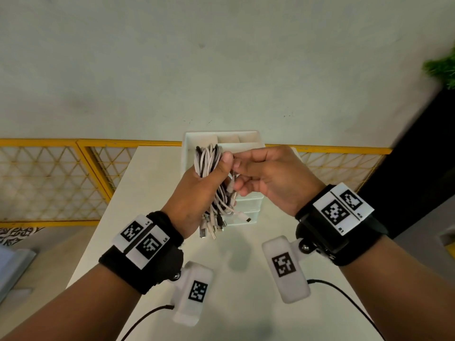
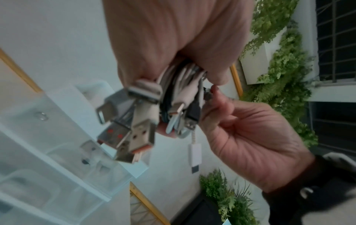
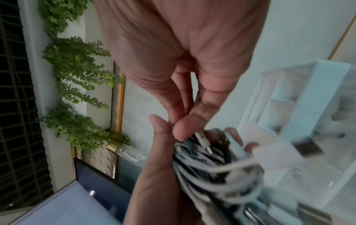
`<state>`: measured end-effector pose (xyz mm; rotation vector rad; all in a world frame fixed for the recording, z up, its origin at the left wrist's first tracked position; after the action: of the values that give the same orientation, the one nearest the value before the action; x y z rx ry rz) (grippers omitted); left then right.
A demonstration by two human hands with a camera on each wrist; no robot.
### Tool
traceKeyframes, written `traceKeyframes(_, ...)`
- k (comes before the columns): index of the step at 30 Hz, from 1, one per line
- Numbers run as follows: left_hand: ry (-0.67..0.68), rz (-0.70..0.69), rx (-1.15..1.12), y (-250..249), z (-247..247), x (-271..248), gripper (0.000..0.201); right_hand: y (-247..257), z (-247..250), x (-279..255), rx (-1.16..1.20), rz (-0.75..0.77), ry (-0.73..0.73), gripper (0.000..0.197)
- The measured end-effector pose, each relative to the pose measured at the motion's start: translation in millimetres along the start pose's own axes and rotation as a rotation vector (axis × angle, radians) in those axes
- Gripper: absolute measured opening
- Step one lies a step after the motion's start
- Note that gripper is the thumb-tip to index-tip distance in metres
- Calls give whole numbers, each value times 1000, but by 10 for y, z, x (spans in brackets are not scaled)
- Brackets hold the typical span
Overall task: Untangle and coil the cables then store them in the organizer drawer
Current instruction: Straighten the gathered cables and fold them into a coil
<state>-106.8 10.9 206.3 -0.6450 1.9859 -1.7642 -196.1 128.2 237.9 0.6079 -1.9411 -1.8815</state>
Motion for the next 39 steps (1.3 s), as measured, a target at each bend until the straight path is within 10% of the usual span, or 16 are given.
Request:
traceKeyframes(11, -62, 40, -61, 9, -76, 47, 45, -313, -220, -72, -237, 300, -302, 23)
traceKeyframes(27, -217, -114, -15, -121, -64, 130, 32, -137, -121, -112, -86, 82, 162, 38)
traceKeyframes(31, -322, -3, -103, -4, -64, 118, 23, -67, -72, -79, -328, 319, -173, 28)
traceKeyframes(36, -226, 59, -107, 84, -39, 75, 13, -286, -166, -24, -587, 195, 176, 119)
traceKeyframes(39, -190, 72, -85, 168, -86, 61, 14, -462, -289, 8, -613, 260, 97, 125)
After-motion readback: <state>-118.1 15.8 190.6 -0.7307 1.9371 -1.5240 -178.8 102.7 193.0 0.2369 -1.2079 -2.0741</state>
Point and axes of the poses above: each hand's wrist, its own x-axis towards the middle knuckle, its own z-axis out of the back of the hand, y = z × x, the point moved 2 cm from there along x, towards the middle knuckle, and after that the axes turned 14 degrees about -y, right-handed, at the moved point
